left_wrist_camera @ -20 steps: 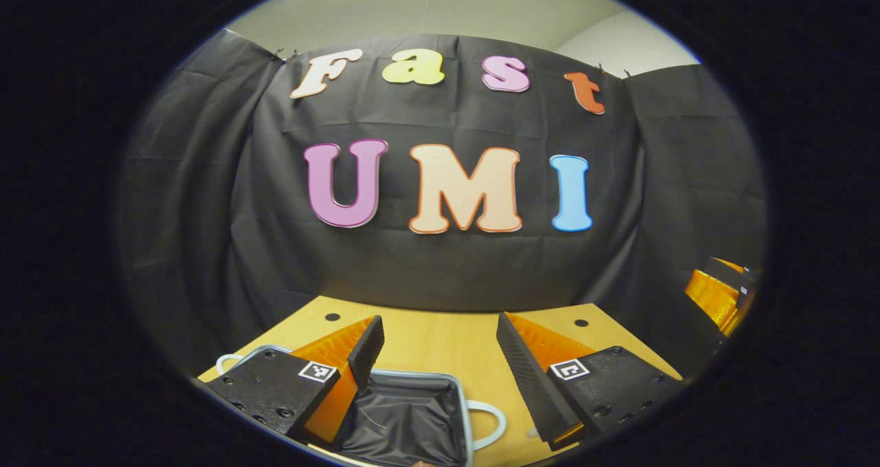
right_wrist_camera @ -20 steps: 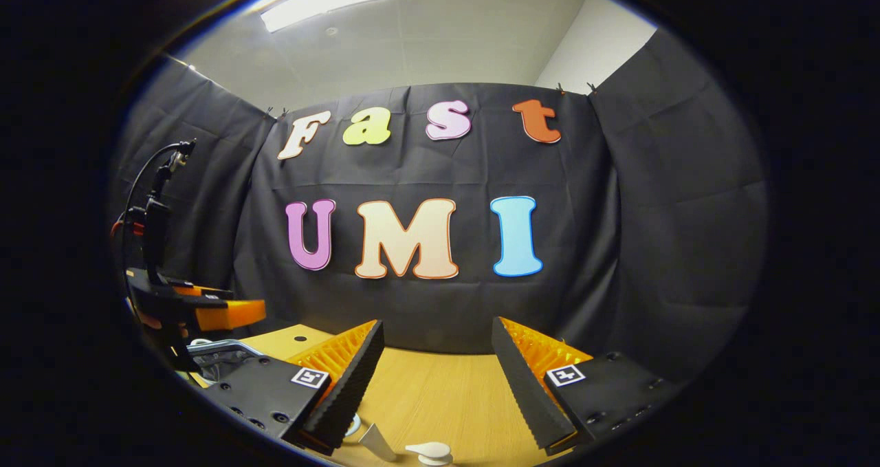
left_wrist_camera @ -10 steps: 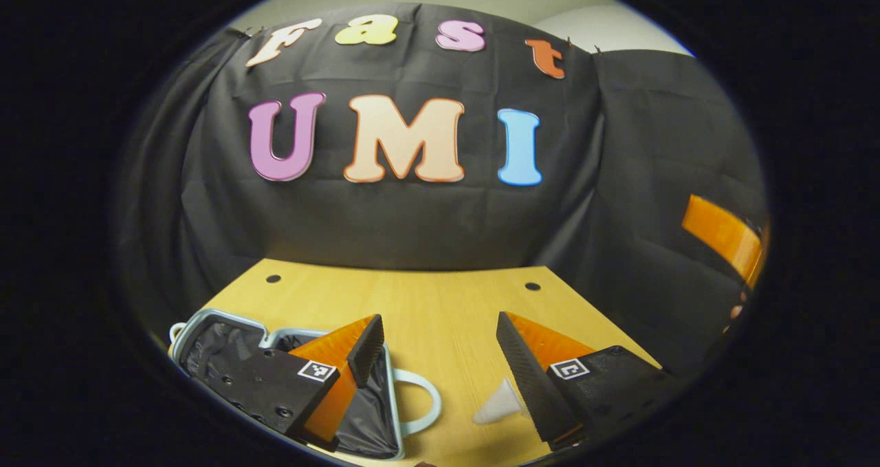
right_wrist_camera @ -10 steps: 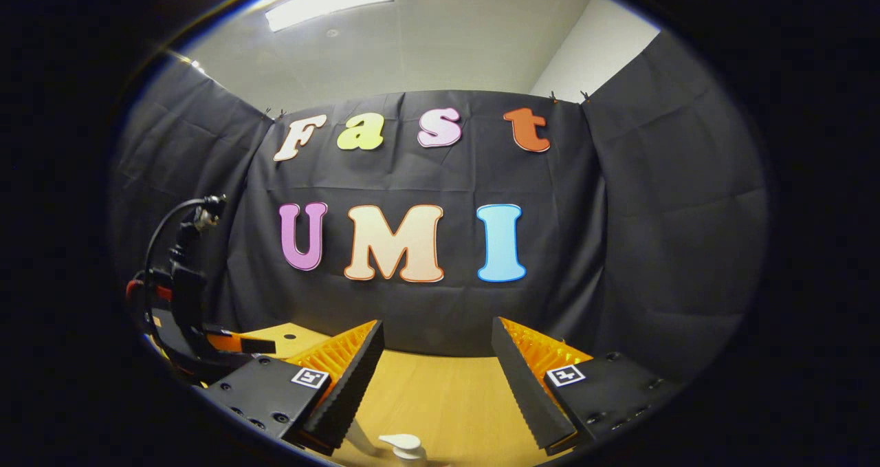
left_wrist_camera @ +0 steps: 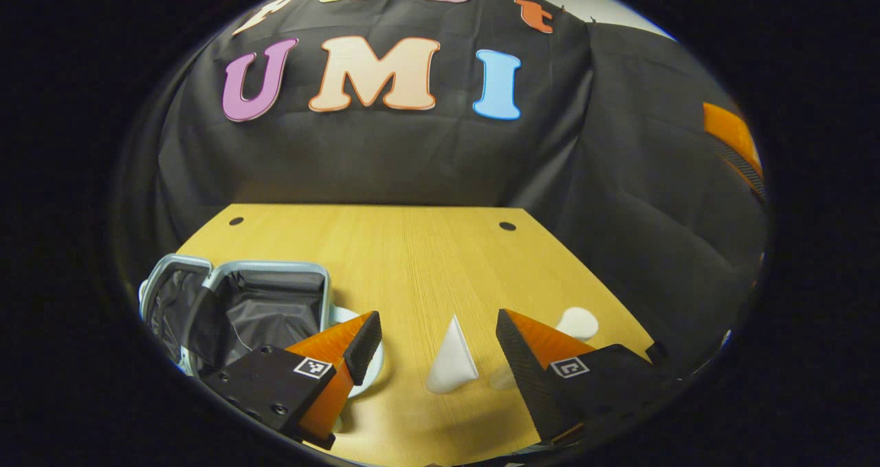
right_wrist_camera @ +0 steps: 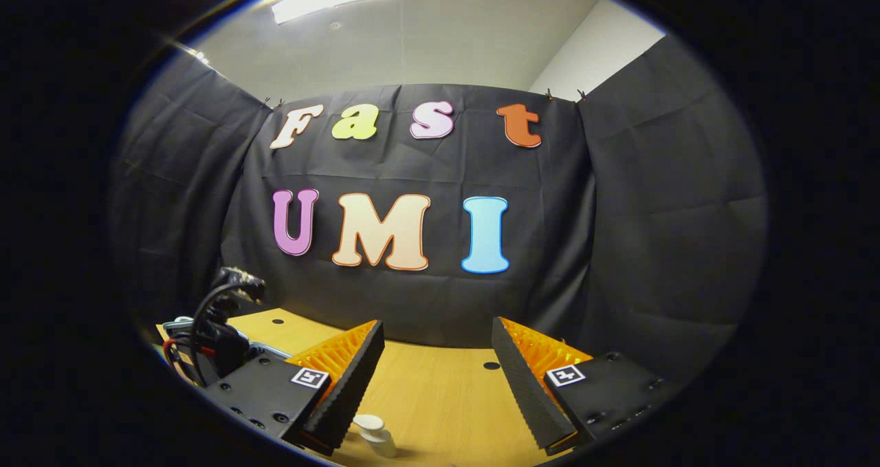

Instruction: First open the suitcase, pack the skin care products into it, and then close the suitcase.

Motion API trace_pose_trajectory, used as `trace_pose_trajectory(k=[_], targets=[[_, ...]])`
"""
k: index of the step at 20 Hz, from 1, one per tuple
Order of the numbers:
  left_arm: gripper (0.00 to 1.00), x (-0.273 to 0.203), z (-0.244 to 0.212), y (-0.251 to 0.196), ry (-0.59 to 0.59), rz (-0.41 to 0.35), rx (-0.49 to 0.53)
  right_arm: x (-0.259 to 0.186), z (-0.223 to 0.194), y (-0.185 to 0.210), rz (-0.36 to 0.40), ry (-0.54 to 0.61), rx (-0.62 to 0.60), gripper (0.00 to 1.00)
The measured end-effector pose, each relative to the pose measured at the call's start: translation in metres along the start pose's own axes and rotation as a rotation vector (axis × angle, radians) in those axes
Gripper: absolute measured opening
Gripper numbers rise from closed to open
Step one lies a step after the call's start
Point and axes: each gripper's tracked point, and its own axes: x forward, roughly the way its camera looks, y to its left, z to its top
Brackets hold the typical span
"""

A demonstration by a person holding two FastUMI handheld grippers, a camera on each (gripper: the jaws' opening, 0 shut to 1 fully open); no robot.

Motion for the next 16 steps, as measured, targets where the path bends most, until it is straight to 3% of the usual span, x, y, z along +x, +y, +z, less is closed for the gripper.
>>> trace_pose_trajectory(k=[6,9,12,14,16], targets=[[0.87,0.028,-0.044,0.0,0.085,0.027,-0.038,-0.009,-0.008,-0.018,0.002,0.008,-0.03,0.99],[0.74,0.039,-0.063,0.0,0.127,0.041,-0.036,-0.011,-0.018,-0.02,0.012,0.018,-0.024,0.98],[0.3,0.045,-0.066,-0.002,0.127,0.04,-0.011,-0.01,-0.033,-0.011,0.038,0.044,-0.001,0.98],[0.22,0.039,-0.068,-0.005,0.156,0.028,-0.02,-0.006,-0.045,0.003,0.071,0.059,0.007,0.99],[0.21,0.034,-0.056,-0.007,0.145,-0.001,0.0,0.0,-0.06,0.02,0.106,0.081,0.006,0.99]])
